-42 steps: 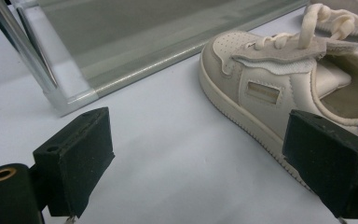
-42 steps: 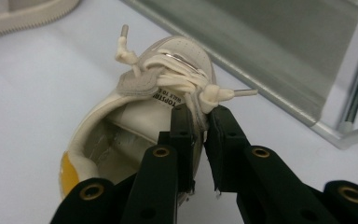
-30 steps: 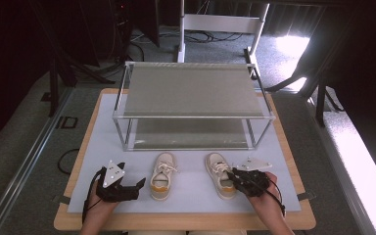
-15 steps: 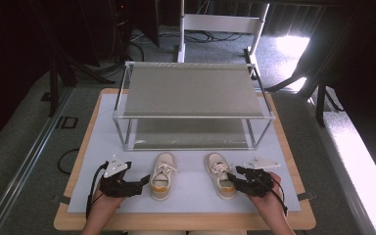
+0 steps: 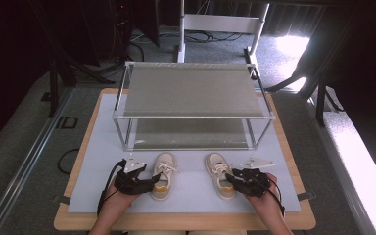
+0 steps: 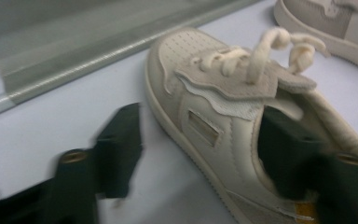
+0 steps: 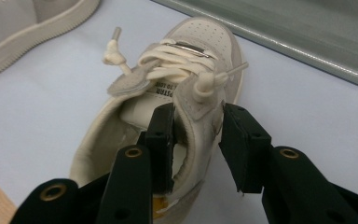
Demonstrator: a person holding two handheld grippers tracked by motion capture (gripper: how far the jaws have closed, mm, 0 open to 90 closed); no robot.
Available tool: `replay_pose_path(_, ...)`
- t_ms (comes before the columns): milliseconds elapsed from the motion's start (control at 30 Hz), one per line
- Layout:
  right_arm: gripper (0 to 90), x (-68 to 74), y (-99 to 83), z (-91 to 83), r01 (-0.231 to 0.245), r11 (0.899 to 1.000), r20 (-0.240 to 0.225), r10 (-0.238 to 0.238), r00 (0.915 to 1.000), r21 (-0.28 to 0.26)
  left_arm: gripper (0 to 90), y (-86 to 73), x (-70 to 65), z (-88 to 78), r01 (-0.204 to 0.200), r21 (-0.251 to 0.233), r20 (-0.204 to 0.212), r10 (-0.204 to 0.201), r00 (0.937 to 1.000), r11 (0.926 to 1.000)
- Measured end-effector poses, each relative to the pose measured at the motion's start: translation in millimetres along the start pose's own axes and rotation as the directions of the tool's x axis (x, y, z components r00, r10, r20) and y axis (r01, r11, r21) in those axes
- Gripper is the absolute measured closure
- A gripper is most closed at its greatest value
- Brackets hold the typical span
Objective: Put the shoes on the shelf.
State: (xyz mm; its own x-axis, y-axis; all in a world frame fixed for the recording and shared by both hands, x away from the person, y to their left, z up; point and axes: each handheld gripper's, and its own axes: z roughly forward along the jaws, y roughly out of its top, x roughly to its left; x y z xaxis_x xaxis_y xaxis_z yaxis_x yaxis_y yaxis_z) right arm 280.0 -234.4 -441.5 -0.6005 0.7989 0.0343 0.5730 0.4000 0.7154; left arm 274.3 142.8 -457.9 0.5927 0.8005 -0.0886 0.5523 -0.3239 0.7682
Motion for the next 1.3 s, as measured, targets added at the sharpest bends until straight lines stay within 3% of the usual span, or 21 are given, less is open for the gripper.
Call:
replay_pose_path(133,69.1,1.1,-0.7,1.2,0.014,1.000,0.026,-0.014,0.9996,0.000,45.6,1.5,-3.3,0.5,-0.020,0.009,-0.015,0.020,0.9997,0.9998)
replay_pose_path(233,70.7,1.3,-0.7,1.1,0.013,1.000,0.033,-0.013,0.9994,0.000,58.0,5.5,-9.0,0.7,-0.037,0.046,-0.004,0.037,0.9993,0.9983)
replay_pose_path(400,72.3,1.6,0.2,1.0,0.020,1.000,0.040,-0.020,0.9990,0.006,63.2,9.3,-14.9,0.6,-0.062,0.077,-0.052,0.066,0.9965,0.9951)
replay_pose_path(533,73.3,1.8,0.6,0.5,0.031,0.999,0.052,-0.031,0.9982,0.010,68.6,9.9,-20.2,-1.2,-0.092,0.087,-0.101,0.101,0.9898,0.9920)
replay_pose_path(600,73.9,1.8,1.1,0.4,0.033,0.999,0.055,-0.034,0.9979,0.013,72.7,9.6,-21.2,-2.6,-0.120,0.086,-0.134,0.131,0.9824,0.9890)
replay_pose_path(733,76.3,1.7,1.7,-0.3,0.043,0.999,0.070,-0.044,0.9966,0.016,78.5,9.6,-17.6,-4.6,-0.118,0.087,-0.143,0.130,0.9812,0.9892)
replay_pose_path(800,78.5,0.5,2.5,-1.3,0.051,0.999,0.082,-0.052,0.9953,0.016,80.5,10.0,-15.8,-6.6,-0.111,0.080,-0.171,0.123,0.9775,0.9907)
replay_pose_path(1100,83.2,-3.0,7.4,-8.1,0.051,0.999,0.105,-0.049,0.9933,-0.014,84.1,17.3,-10.5,-11.6,-0.060,0.020,-0.183,0.063,0.9810,0.9980)
replay_pose_path(1300,83.2,-9.4,18.4,-11.4,0.043,0.998,0.123,-0.037,0.9917,-0.045,84.3,27.0,-10.2,-7.7,-0.060,0.009,-0.190,0.061,0.9799,0.9982)
